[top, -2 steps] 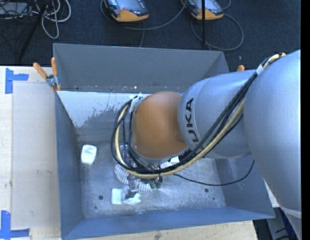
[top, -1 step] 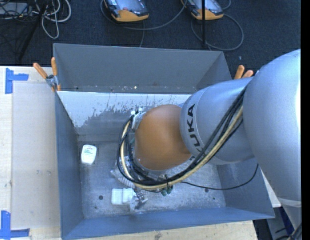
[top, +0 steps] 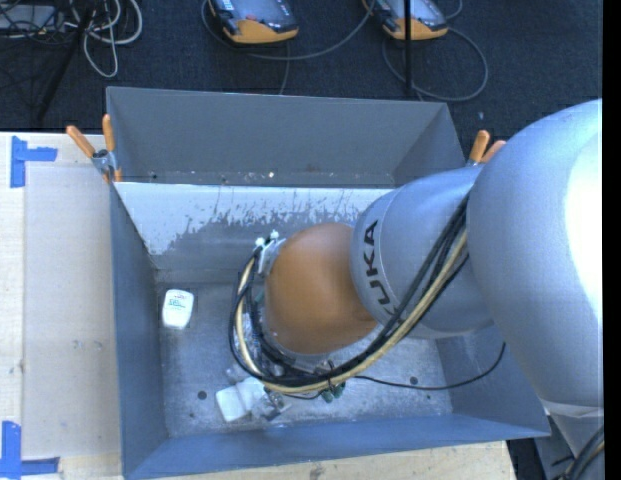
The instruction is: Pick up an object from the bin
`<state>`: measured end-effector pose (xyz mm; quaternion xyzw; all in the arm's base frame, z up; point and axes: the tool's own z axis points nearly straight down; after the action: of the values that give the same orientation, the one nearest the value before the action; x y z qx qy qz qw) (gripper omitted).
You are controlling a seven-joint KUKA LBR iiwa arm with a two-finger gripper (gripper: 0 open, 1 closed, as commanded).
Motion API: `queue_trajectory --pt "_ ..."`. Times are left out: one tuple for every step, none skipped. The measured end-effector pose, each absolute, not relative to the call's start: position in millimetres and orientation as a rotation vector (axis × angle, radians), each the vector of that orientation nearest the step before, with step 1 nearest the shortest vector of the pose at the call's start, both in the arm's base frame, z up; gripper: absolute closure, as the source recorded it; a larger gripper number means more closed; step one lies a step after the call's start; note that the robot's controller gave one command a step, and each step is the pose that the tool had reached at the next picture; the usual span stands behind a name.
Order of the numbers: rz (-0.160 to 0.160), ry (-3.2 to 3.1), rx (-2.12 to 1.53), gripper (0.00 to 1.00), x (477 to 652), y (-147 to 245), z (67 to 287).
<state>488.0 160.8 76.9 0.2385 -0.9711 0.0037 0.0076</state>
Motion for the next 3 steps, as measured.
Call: queue_trajectory --pt "0.01 -3.038 0.743 1.0 488.1 161.0 76.9" --pt "0.009 -3.039 0.74 1.0 488.1 161.1 77.0" --pt "0.009 -3.04 0.738 1.0 488.2 161.2 77.0"
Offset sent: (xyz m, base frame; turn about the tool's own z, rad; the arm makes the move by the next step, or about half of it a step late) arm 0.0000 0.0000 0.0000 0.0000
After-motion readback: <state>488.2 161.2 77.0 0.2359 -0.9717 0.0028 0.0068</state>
